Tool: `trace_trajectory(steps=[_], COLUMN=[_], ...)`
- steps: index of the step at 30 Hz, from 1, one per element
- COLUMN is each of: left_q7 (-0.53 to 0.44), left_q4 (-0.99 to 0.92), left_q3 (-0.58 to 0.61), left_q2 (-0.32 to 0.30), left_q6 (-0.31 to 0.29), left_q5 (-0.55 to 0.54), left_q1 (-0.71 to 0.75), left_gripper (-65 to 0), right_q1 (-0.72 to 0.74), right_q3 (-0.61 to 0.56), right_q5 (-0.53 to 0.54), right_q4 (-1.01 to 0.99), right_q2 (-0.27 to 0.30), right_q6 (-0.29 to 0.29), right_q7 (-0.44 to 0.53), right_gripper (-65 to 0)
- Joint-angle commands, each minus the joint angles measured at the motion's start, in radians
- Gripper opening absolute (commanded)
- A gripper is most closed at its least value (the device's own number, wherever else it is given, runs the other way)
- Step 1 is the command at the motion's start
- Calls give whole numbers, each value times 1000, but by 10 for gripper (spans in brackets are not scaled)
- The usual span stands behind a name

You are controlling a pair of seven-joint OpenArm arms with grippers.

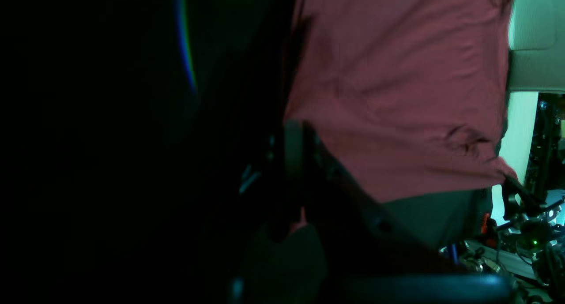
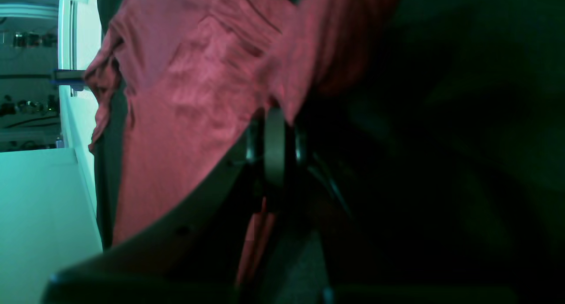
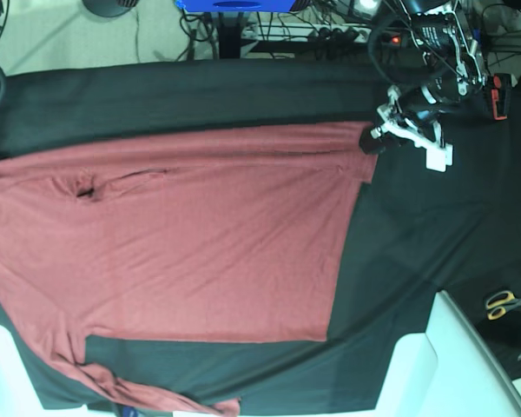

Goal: Fold the T-shirt properly
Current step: 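Drag the grasped shoulder corner away from the shirt body with left gripper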

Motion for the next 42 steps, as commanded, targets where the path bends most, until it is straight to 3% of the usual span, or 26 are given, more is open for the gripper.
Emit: trace_trajectory(steps=[1, 6, 11, 21, 26, 32, 35, 39, 42], left_q7=[-10, -8, -7, -7, -7, -10, -10, -10, -10], left_q4=[21, 21, 85, 162, 163, 163, 163, 163, 163], left_q3=[-7, 3, 3, -6, -6, -6, -6, -6, -6], left_q2=[-10, -10, -10, -12, -15, -32, -32, -32, -38], left_q6=[-3, -3, -3, -5, -8, -9, -9, -9, -9], left_q5=[-12, -14, -14, -14, -14, -14, -14, -14, -14], left_q1=[1, 24, 72, 145, 174, 191, 193, 193, 193], left_gripper=[-650, -650, -650, -650, -650, -650, -650, -650, -650], right_q1=[-5, -32, -52, -98, -156, -213, -229, -236, -250], right_q3=[1, 1, 5, 5, 11, 14, 87, 180, 206], right_q5=[19, 19, 19, 21, 27, 30, 24, 21, 24], right_q4=[16, 16, 18, 21, 118, 260, 289, 349, 388], right_q2=[37, 37, 38, 38, 26, -46, -97, -155, -166], right_q6=[11, 11, 11, 11, 11, 11, 10, -64, -73], right_q7=[23, 16, -63, -70, -95, -158, -166, -172, -175], right_gripper=[-642, -642, -642, -642, -642, -642, -642, -642, -642])
